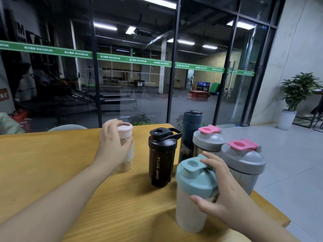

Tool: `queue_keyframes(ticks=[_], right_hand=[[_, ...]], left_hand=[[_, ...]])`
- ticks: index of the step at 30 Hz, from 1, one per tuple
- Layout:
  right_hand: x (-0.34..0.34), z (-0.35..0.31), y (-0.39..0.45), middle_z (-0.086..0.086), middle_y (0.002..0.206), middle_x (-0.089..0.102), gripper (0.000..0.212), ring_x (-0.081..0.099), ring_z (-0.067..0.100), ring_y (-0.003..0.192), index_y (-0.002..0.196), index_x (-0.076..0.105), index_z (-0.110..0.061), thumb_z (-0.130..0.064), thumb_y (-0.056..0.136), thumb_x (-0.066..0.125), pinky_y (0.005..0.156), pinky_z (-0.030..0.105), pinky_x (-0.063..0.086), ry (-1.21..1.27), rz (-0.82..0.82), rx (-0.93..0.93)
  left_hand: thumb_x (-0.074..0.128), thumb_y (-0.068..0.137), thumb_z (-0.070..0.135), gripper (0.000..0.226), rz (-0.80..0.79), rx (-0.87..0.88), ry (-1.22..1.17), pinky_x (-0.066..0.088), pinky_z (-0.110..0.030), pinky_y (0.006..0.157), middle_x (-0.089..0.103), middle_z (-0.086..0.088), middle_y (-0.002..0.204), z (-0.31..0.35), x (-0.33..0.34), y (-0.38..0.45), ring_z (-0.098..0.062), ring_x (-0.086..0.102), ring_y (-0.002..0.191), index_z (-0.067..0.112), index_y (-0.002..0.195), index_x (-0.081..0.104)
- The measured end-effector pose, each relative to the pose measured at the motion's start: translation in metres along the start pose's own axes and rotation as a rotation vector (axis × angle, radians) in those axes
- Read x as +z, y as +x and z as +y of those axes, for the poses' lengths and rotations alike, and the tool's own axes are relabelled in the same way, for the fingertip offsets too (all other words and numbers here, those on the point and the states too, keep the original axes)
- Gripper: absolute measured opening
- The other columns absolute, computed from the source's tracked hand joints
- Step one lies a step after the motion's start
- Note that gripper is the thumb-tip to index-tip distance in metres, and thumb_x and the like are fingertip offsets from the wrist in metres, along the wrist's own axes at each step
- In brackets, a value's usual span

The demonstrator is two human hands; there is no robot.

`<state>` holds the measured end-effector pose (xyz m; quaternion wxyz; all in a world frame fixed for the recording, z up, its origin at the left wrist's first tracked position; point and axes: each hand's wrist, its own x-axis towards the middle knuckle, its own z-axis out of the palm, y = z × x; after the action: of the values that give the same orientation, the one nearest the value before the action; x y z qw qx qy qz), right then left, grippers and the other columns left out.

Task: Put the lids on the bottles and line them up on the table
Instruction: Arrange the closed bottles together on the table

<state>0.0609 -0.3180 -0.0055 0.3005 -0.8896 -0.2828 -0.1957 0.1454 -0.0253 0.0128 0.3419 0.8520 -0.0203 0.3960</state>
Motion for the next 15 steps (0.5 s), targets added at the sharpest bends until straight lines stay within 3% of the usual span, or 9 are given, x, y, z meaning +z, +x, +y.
queue_keyframes(ticks=[3,6,10,12,15], right_hand=[[0.003,0.002,0.0,-0.036,0.147,0.008,0.076,0.018,-0.011,0.138,0.123,0.018,-0.057,-0.059,0.064,0.066,0.107,0.008,0.023,0.039,0.02,-0.015],[0.005,0.004,-0.001,-0.035,0.147,0.012,0.077,0.021,-0.007,0.139,0.125,0.021,-0.054,-0.056,0.065,0.068,0.109,0.019,0.027,0.061,0.042,-0.026],[0.007,0.006,-0.001,-0.037,0.146,0.013,0.077,0.021,-0.008,0.139,0.126,0.022,-0.053,-0.055,0.065,0.069,0.105,0.009,0.026,0.07,0.056,-0.027],[0.008,0.006,-0.002,-0.037,0.146,0.012,0.078,0.021,-0.008,0.139,0.126,0.022,-0.053,-0.055,0.065,0.069,0.103,0.005,0.025,0.078,0.055,-0.025],[0.008,0.006,-0.002,-0.037,0.146,0.014,0.077,0.021,-0.008,0.139,0.127,0.024,-0.052,-0.054,0.064,0.069,0.103,0.005,0.025,0.099,0.069,-0.03]], left_hand=[[0.071,0.082,0.02,0.068,-0.075,-0.166,0.015,0.021,-0.031,0.11,0.024,-0.011,0.148,-0.012,0.005,0.009,-0.026,0.024,0.138,0.008,0.138,0.033],[0.071,0.081,0.025,0.072,-0.15,-0.163,0.078,0.023,-0.037,0.111,0.019,-0.01,0.152,-0.02,0.009,0.018,-0.027,0.021,0.14,0.011,0.14,0.031],[0.069,0.083,0.029,0.065,-0.217,-0.177,0.159,0.028,-0.04,0.109,0.018,-0.007,0.154,-0.024,0.011,0.03,-0.028,0.022,0.14,0.007,0.135,0.037],[0.07,0.083,0.026,0.057,-0.221,-0.163,0.174,0.032,-0.036,0.102,0.024,-0.009,0.151,-0.025,0.01,0.035,-0.028,0.028,0.135,0.006,0.128,0.042],[0.069,0.082,0.022,0.037,-0.198,-0.149,0.119,0.035,-0.029,0.082,0.039,-0.01,0.137,-0.026,0.006,0.037,-0.024,0.042,0.113,0.007,0.108,0.047]])
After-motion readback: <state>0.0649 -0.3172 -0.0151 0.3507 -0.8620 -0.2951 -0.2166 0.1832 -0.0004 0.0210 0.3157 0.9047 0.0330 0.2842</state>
